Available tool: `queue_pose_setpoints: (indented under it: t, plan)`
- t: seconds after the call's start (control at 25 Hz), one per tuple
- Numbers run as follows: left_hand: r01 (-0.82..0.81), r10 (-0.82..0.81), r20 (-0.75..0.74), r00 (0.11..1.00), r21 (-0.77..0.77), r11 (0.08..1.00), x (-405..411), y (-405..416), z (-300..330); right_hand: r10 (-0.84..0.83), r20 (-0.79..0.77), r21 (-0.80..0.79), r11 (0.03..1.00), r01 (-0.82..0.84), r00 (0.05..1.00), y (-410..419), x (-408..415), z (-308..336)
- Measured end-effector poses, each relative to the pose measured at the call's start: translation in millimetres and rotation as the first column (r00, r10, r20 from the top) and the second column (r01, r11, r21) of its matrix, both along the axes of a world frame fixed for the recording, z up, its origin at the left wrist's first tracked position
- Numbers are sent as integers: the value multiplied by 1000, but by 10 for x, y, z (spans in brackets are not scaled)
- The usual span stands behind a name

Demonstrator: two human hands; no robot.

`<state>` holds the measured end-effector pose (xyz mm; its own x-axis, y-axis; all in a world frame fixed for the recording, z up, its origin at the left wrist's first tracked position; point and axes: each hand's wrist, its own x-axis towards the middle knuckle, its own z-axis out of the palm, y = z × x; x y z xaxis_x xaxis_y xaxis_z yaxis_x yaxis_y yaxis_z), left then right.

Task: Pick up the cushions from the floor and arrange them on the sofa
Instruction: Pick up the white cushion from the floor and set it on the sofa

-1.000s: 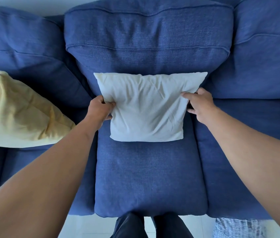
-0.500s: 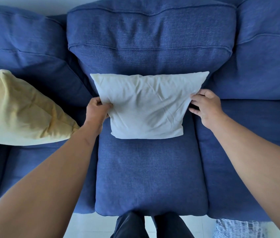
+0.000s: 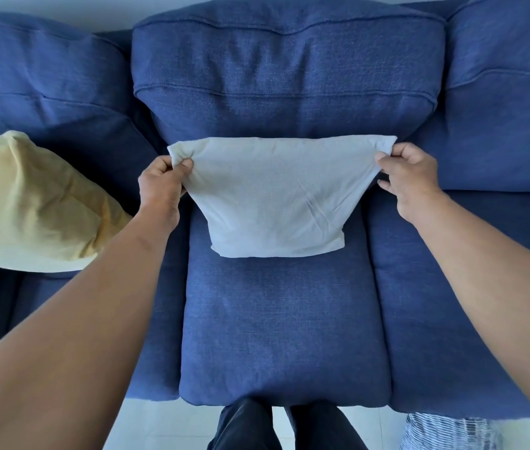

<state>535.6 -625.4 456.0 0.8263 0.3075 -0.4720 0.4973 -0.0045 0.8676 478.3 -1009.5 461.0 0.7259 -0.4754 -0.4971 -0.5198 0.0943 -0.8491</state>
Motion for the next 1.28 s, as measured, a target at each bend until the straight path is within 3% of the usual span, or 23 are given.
queue_pose_setpoints:
  t: [0.2, 0.4, 0.56, 0.84, 0.92, 1.04, 1.16, 1.28]
  plan:
    - [-37, 41, 66, 997, -57, 998, 29, -51, 50, -12, 39, 62, 998, 9, 999, -20, 29, 38]
    - [-15, 19, 33, 999, -112, 994, -7, 28, 35, 19, 18, 132, 991, -21, 1000, -49, -29, 49]
    - [-8, 9, 25, 1000, -13, 1000, -40, 23, 123, 9, -37, 68, 998, -6, 999, -44, -48, 92]
    - [-212, 234, -154, 960, 148, 966, -482, -163, 256, -61, -69, -26, 998, 60, 996, 147, -325, 255]
    - [-122, 151, -204, 967, 148, 981, -738, -263, 248, -22, -108, -85, 996, 13, 994, 213, -515, 287]
    - [147, -104, -220, 970, 188, 971, -1080, -451, 275, 55, -158, -206, 975, -87, 986, 314, -881, 391]
    - [446, -391, -225, 893, 311, 839, -1307, -699, 378, 81, -213, -351, 924, -153, 974, 429, -1254, 467]
    - [623, -599, -186, 779, 347, 701, -1499, -957, 526, 86, -243, -374, 911, -175, 966, 500, -1635, 499]
